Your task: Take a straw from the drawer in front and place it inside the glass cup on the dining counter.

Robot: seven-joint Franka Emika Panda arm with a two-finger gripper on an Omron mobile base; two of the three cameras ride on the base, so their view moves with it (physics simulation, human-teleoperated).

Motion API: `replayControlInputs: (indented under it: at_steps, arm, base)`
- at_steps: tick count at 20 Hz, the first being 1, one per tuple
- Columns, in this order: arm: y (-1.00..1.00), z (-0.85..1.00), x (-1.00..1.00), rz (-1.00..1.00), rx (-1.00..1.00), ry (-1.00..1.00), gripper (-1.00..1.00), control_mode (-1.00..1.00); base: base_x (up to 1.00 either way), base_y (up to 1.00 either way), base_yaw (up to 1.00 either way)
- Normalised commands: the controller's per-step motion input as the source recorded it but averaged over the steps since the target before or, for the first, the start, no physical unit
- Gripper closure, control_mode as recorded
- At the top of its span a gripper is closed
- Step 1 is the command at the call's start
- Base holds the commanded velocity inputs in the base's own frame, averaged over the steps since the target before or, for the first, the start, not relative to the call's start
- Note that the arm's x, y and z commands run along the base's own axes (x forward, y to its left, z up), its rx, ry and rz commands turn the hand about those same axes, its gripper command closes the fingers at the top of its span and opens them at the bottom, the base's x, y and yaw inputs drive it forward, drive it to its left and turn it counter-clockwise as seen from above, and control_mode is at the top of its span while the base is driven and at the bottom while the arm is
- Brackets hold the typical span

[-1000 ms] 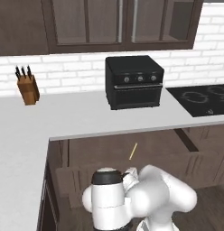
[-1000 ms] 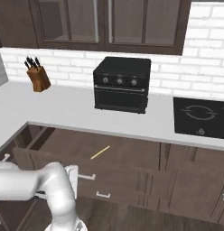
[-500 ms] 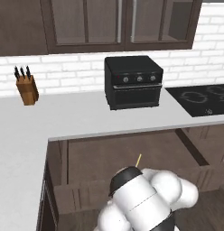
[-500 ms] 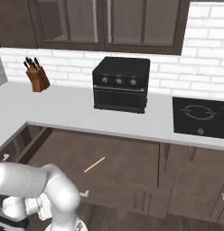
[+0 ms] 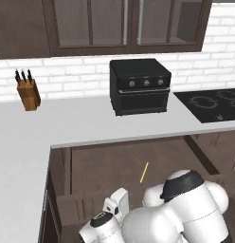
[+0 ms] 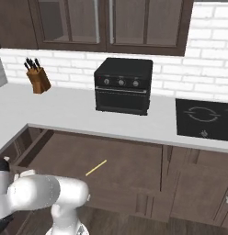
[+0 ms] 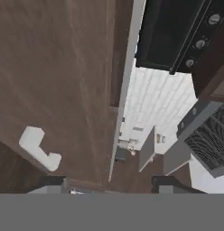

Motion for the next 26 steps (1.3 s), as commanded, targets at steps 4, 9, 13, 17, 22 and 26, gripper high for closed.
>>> replayControlInputs:
  at_steps: [4,9,13,17,22,26]
  arm:
    - [-0.12,1.0,0.0,0.0,0.24,0.0,-1.0,-1.0]
    - [-0.18,1.0,0.0,-0.18,0.08,0.08,-1.0,-1.0]
    - [-0.56,1.0,0.14,-0.2,0.02,0.39,-1.0,-1.0]
    - [-0.29,0.98,0.5,-0.3,0.03,0.34,-1.0,-1.0]
    - [0.09,0.38,0.52,-0.15,0.22,0.13,-1.0,-1.0]
    - [0.59,0.0,0.55,-0.23,0.2,0.0,-1.0,-1.0]
  base:
    - [0.0,0.0,0.0]
    - [0.0,0.0,0.0]
    - [0.0,0.0,0.0]
    - [0.0,0.0,0.0]
    - [0.0,0.0,0.0]
    - [0.0,0.0,0.0]
